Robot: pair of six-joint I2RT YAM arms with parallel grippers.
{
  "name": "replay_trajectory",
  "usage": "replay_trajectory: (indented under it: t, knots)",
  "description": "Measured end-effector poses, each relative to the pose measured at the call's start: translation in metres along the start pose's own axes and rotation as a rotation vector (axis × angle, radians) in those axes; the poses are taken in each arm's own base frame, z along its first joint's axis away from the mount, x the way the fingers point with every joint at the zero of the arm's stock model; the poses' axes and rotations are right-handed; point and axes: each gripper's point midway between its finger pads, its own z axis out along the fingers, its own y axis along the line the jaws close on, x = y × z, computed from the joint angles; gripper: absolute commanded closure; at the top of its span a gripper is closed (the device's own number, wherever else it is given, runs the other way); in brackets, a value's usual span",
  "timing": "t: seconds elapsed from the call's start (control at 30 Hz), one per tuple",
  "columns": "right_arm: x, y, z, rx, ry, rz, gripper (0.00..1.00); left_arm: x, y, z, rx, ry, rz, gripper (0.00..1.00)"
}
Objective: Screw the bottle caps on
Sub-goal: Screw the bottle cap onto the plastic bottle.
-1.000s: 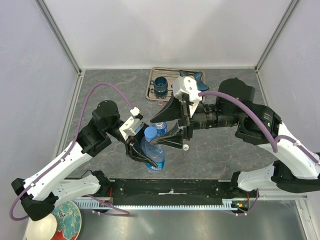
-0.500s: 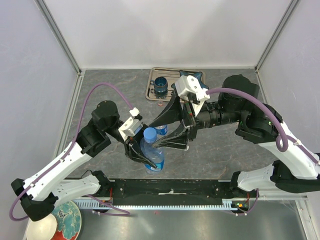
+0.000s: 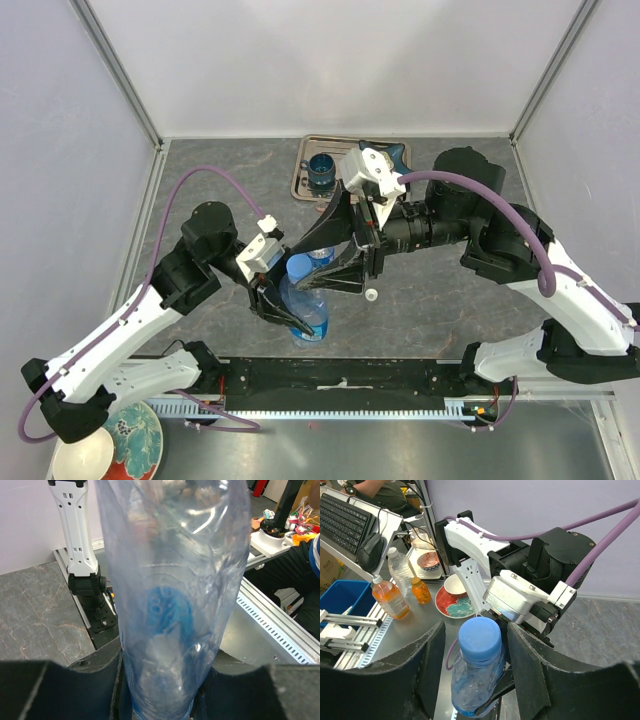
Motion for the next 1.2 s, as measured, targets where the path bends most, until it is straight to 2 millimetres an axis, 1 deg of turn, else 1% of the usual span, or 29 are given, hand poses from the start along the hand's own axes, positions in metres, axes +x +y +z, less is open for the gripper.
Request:
replay_trajectory:
  t: [0.1, 0.33, 0.47, 0.6, 0.67, 0.7, 0.73, 0.83, 0.93, 1.03, 1.2]
  knots:
    - [0.001, -0.001, 0.001, 0.002, 0.003, 0.004, 0.47, 0.0, 0.001, 0.0, -0.003, 0.0, 0.0, 0.98]
    - [0.001, -0.006, 0.0, 0.014, 0.003, 0.012, 0.69, -0.001, 0.005, -0.001, -0.028, -0.002, 0.0, 0.98]
    - [0.002, -0.009, 0.0, 0.024, -0.001, 0.017, 0.77, -0.001, 0.008, -0.003, -0.048, -0.004, -0.003, 0.98]
    - [0.003, -0.017, -0.003, 0.059, -0.01, 0.014, 0.87, -0.002, 0.018, -0.006, -0.11, -0.009, -0.002, 0.98]
    - [0.004, -0.024, -0.006, 0.101, -0.018, 0.012, 0.92, -0.002, 0.027, -0.008, -0.162, -0.011, -0.005, 0.98]
    - [0.005, -0.029, -0.009, 0.13, -0.021, 0.014, 0.98, -0.002, 0.033, -0.01, -0.195, -0.011, -0.01, 0.98]
    - [0.006, -0.034, -0.011, 0.161, -0.024, 0.014, 1.0, -0.001, 0.038, -0.012, -0.229, -0.01, -0.015, 0.98]
    - [0.009, -0.05, -0.019, 0.267, -0.037, 0.026, 1.0, 0.001, 0.056, -0.019, -0.342, -0.009, -0.029, 0.98]
    - [0.014, -0.067, -0.026, 0.376, -0.05, 0.046, 1.0, 0.004, 0.071, -0.026, -0.434, -0.002, -0.042, 0.98]
    - [0.018, -0.085, -0.032, 0.486, -0.068, 0.084, 1.0, 0.009, 0.083, -0.033, -0.517, 0.006, -0.061, 0.98]
    - [0.025, -0.109, -0.036, 0.624, -0.119, 0.169, 1.0, 0.014, 0.099, -0.046, -0.632, 0.016, -0.082, 0.98]
